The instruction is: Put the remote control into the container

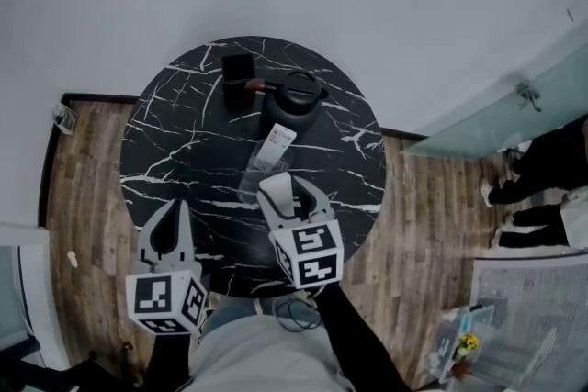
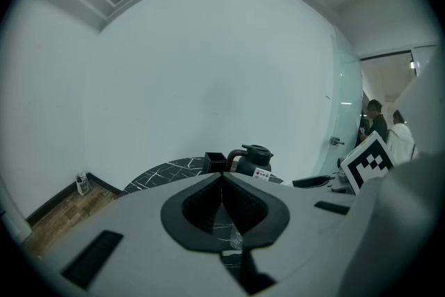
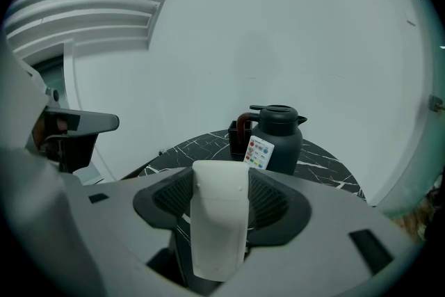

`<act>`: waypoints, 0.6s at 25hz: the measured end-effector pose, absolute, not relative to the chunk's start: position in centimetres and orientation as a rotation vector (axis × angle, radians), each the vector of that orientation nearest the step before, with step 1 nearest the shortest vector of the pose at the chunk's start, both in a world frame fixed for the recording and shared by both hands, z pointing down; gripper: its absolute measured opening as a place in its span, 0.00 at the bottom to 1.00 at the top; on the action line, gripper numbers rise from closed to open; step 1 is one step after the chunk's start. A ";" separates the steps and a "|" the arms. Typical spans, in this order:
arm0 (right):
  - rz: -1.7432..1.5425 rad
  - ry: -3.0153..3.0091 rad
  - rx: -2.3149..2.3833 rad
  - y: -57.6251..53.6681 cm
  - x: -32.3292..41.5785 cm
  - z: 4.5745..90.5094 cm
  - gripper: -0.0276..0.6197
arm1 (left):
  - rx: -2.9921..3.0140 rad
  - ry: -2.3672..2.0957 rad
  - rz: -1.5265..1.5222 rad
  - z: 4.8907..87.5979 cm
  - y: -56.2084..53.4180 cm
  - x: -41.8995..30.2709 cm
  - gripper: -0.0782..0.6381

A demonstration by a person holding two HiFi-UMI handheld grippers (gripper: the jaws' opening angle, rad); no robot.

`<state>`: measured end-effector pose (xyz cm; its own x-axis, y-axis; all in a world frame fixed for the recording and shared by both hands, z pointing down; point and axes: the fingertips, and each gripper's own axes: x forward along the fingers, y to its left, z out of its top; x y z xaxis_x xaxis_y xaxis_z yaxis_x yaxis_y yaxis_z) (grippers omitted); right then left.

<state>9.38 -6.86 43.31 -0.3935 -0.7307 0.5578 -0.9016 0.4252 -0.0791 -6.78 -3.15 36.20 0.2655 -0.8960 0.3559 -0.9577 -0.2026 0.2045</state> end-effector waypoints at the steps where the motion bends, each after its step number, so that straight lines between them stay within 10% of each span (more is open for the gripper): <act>1: 0.518 -2.243 1.390 -7.0 9.4 43.2 0.43 | 2.162 -1.684 0.222 36.2 -3.1 -6.8 0.12; 15: 0.491 -2.275 1.448 -8.4 9.1 41.8 0.43 | 2.150 -1.696 0.209 36.1 -3.1 -7.3 0.12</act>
<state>9.10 -8.37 41.76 -0.3846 -0.7722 0.5058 -0.9121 0.4022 -0.0796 -7.32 -3.14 36.08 0.2555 -0.9003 0.3524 -0.9589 -0.1895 0.2110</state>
